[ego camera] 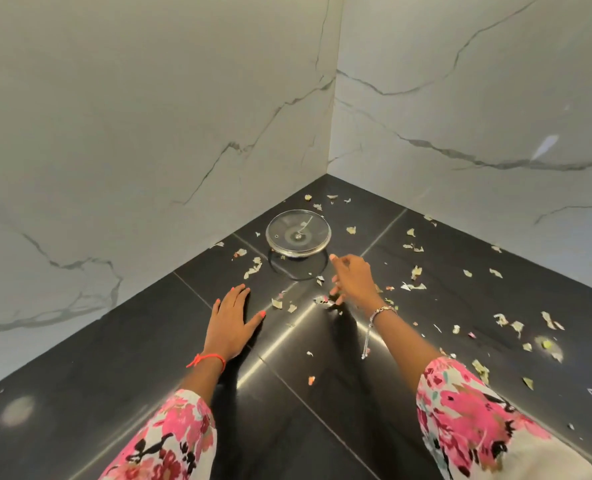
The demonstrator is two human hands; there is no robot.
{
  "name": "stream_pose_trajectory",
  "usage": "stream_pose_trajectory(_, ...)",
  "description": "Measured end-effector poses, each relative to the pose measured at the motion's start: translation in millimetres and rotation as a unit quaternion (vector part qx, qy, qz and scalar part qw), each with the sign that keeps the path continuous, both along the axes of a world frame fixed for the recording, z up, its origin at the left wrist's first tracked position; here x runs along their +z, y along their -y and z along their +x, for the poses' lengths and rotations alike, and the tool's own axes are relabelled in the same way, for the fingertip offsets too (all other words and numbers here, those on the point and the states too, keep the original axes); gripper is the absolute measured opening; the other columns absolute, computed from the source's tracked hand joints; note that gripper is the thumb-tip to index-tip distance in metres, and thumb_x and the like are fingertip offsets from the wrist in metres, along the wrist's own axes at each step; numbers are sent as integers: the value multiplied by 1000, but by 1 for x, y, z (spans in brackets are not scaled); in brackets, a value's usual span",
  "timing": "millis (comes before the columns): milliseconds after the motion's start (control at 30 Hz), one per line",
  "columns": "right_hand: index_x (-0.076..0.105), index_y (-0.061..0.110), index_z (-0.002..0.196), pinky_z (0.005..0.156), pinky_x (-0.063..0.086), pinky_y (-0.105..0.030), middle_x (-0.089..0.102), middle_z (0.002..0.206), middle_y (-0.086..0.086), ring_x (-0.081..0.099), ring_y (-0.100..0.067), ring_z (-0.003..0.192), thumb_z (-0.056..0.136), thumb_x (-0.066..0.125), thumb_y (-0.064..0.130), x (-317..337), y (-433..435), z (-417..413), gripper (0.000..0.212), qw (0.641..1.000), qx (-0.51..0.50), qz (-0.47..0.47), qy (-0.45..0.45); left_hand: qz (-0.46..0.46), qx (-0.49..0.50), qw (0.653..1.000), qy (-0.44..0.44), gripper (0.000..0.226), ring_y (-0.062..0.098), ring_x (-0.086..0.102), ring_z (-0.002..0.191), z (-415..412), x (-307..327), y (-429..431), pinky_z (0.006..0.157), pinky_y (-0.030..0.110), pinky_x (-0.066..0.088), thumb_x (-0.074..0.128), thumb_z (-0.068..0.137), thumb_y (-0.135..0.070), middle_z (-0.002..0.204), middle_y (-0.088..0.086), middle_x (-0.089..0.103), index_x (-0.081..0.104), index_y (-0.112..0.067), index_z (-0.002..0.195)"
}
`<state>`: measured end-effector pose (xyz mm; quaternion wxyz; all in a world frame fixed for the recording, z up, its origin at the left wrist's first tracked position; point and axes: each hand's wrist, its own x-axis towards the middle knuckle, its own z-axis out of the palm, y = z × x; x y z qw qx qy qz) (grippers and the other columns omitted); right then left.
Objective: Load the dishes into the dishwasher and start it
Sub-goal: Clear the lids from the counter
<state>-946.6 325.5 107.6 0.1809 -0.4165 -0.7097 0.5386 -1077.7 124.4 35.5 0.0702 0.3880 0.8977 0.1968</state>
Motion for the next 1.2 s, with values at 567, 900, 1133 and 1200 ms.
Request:
stream_pose_trajectory(567, 46, -11, 99, 85, 50, -53, 60, 101, -28, 62, -43, 98, 89, 50, -9, -6, -30, -92, 11, 922, -106, -344, -139, -21, 17, 998, -58, 85, 3, -4, 142, 0, -13, -2, 114, 28, -6, 3, 77, -69, 156, -11, 4, 10, -25, 149)
stream_pose_trajectory(900, 49, 5, 97, 57, 50, -46, 67, 64, -16, 66, -30, 59, 94, 43, -1, -23, -18, -36, 9, 920, -129, -341, -142, -38, -20, 999, -27, 78, 7, -2, 143, -7, -12, 2, 115, 32, -4, 23, 87, -67, 156, -8, 3, 10, -21, 149)
stream_pose_trajectory(1133, 53, -3, 98, 72, 56, -50, 59, 80, -17, 64, -31, 71, 89, 52, -5, -7, 8, 49, 10, 906, -127, -349, -203, -44, -27, 998, 30, 76, 16, -2, 144, 28, 15, 21, 117, 40, -1, 38, 91, -56, 157, 2, 5, 12, -13, 148)
stream_pose_trajectory(1200, 53, -2, 102, 53, 57, -43, 60, 82, -16, 64, -29, 72, 88, 51, -7, -3, 22, 75, 16, 904, -133, -351, -206, -37, -37, 998, 15, 75, 16, -1, 144, 53, 21, 33, 117, 41, -1, 37, 91, -56, 157, 2, 9, 15, -12, 148)
